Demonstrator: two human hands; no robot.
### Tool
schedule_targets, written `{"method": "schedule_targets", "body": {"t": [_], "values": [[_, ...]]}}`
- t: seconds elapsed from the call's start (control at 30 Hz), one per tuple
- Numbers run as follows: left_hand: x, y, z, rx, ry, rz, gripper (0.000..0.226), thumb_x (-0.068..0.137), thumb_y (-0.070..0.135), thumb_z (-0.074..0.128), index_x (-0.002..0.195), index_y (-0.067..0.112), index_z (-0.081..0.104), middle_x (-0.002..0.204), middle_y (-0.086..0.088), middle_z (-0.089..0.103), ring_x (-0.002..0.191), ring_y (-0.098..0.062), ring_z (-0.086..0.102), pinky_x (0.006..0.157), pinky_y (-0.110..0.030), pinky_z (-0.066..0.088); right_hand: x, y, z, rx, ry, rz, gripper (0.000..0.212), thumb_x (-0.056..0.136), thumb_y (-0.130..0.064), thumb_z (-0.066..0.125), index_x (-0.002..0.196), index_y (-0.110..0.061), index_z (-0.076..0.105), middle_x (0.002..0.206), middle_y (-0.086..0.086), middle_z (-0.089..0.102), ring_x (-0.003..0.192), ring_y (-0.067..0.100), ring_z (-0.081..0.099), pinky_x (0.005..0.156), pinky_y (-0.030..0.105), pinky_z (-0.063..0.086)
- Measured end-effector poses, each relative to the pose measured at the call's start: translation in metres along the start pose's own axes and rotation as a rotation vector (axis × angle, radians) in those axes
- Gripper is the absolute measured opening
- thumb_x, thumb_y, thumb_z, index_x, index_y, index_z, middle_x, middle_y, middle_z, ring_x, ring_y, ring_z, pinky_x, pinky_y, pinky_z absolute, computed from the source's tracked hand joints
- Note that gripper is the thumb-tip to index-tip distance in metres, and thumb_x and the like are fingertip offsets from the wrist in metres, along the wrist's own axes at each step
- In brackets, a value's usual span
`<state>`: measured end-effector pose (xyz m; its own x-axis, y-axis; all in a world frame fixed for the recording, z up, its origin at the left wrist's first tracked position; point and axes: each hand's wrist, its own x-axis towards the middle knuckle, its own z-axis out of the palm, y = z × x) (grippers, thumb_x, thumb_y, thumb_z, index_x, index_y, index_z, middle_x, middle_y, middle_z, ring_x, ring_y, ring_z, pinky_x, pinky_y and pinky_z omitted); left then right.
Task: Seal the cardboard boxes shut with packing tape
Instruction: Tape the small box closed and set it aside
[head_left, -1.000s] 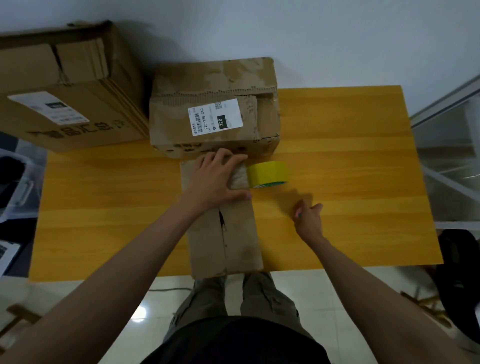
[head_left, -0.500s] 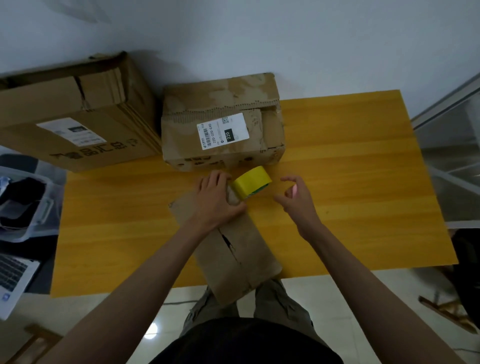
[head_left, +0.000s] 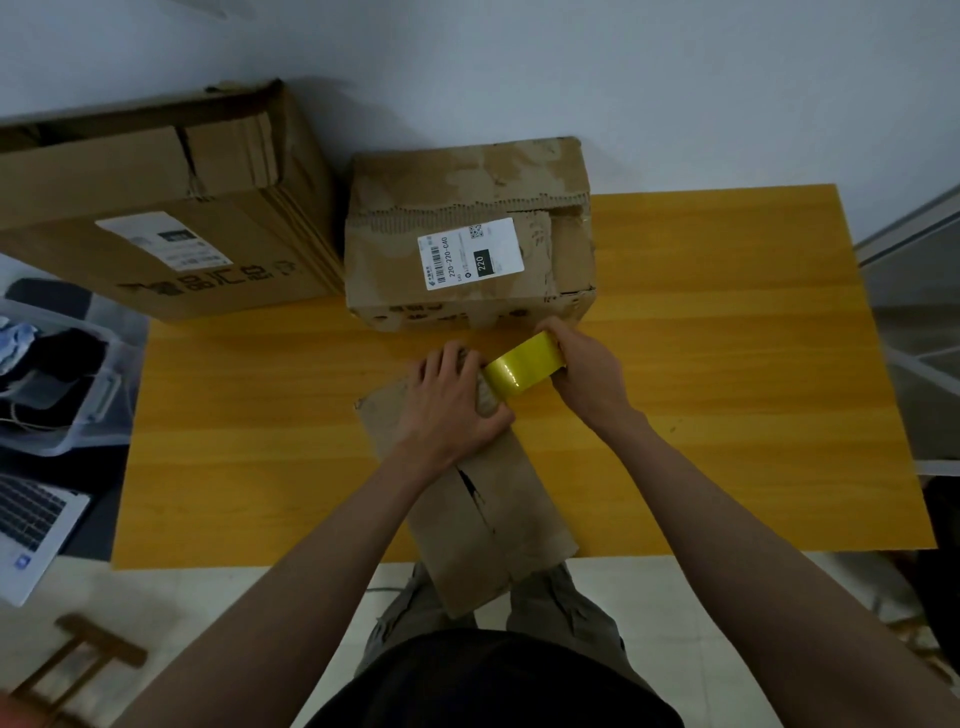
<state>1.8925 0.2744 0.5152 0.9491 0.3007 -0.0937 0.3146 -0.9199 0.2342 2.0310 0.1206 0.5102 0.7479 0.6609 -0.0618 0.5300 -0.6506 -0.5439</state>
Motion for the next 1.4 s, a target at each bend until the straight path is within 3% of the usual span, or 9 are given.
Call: {"method": "schedule_targets", "body": {"t": [0.33, 0.53, 0.6, 0.67, 0.77, 0.93, 1.03, 1.17, 1.4], "values": [[-0.003, 0.0, 0.004, -0.009, 0.014, 0.003, 0.063, 0.079, 0.068, 0.042, 0.12, 0.022, 0.053, 0.124, -0.004, 0.046, 0.112, -0.026, 0.045, 0.097, -0.042, 0.034, -0.006, 0.023, 0.011, -0.013, -0.037, 0.153, 0.054, 0.085, 0.005, 0.057, 0.135, -0.015, 0.05, 0.12, 0.011, 0.064, 0.091, 0.04, 0.061, 0.054, 0.038, 0.037], [0.004, -0.008, -0.001, -0.057, -0.11, 0.006, 0.082, 0.081, 0.09, 0.026, 0.123, 0.027, 0.056, 0.128, 0.0, 0.046, 0.116, -0.022, 0.045, 0.098, -0.041, 0.034, -0.014, 0.019, 0.015, 0.308, -0.247, 0.304, 0.066, 0.089, -0.006, 0.07, 0.146, -0.012, 0.035, 0.084, -0.011, 0.042, 0.072, 0.012, 0.043, 0.05, 0.019, 0.028], [0.013, -0.008, -0.01, -0.076, -0.201, -0.003, 0.09, 0.082, 0.09, 0.012, 0.125, 0.027, 0.06, 0.13, 0.002, 0.049, 0.119, -0.023, 0.048, 0.1, -0.042, 0.033, -0.019, 0.022, 0.001, 0.368, -0.266, 0.406, 0.057, 0.094, -0.011, 0.065, 0.142, -0.005, 0.036, 0.093, 0.001, 0.046, 0.075, 0.018, 0.046, 0.053, 0.019, 0.035], [0.027, -0.006, -0.019, -0.072, -0.273, -0.005, 0.089, 0.086, 0.087, 0.012, 0.124, 0.027, 0.066, 0.129, 0.002, 0.054, 0.118, -0.022, 0.051, 0.102, -0.043, 0.034, -0.027, 0.025, -0.014, 0.499, -0.216, 0.512, 0.035, 0.103, -0.016, 0.049, 0.13, 0.007, 0.045, 0.115, 0.031, 0.05, 0.096, 0.043, 0.053, 0.069, 0.047, 0.046], [0.057, -0.001, -0.026, -0.024, -0.39, 0.06, 0.07, 0.097, 0.073, 0.026, 0.117, 0.027, 0.074, 0.117, -0.002, 0.061, 0.108, -0.023, 0.057, 0.093, -0.042, 0.039, -0.042, 0.01, -0.03, 0.592, -0.202, 0.548, 0.039, 0.11, -0.025, 0.027, 0.135, -0.008, 0.052, 0.134, 0.016, 0.04, 0.113, 0.033, 0.047, 0.085, 0.039, 0.039], [0.102, 0.002, -0.013, -0.237, -0.72, 0.154, 0.042, 0.095, 0.043, 0.067, 0.093, 0.001, 0.07, 0.079, -0.014, 0.063, 0.068, -0.02, 0.055, 0.061, -0.031, 0.036, -0.057, -0.027, -0.029, 0.739, -0.196, 0.447, 0.041, 0.103, -0.002, 0.044, 0.142, -0.014, 0.045, 0.118, 0.008, 0.043, 0.086, 0.02, 0.06, 0.067, 0.024, 0.053], [0.115, -0.005, -0.014, -0.396, -0.871, 0.156, 0.028, 0.097, 0.033, 0.067, 0.091, 0.005, 0.067, 0.078, -0.009, 0.046, 0.067, -0.015, 0.038, 0.054, -0.021, 0.029, -0.061, -0.038, -0.021, 0.739, -0.124, 0.431, 0.031, 0.102, -0.002, 0.046, 0.129, -0.011, 0.058, 0.103, 0.007, 0.061, 0.073, 0.008, 0.062, 0.066, 0.029, 0.052], [0.116, -0.013, -0.011, -0.532, -0.902, 0.126, 0.028, 0.103, 0.027, 0.059, 0.104, 0.001, 0.071, 0.086, -0.007, 0.054, 0.07, -0.01, 0.044, 0.057, -0.014, 0.036, -0.056, -0.045, -0.011, 0.565, -0.141, 0.386, 0.029, 0.099, 0.0, 0.046, 0.121, -0.008, 0.063, 0.097, 0.007, 0.064, 0.079, 0.019, 0.058, 0.074, 0.041, 0.048], [0.116, -0.018, -0.005, -0.638, -0.887, 0.065, 0.028, 0.104, 0.02, 0.056, 0.124, 0.007, 0.071, 0.112, -0.007, 0.072, 0.084, -0.004, 0.059, 0.071, -0.01, 0.045, -0.039, -0.058, -0.001, 0.494, -0.042, 0.366, 0.002, 0.093, -0.006, 0.061, 0.093, -0.008, 0.062, 0.086, 0.002, 0.06, 0.077, 0.019, 0.051, 0.059, 0.029, 0.027]]}}
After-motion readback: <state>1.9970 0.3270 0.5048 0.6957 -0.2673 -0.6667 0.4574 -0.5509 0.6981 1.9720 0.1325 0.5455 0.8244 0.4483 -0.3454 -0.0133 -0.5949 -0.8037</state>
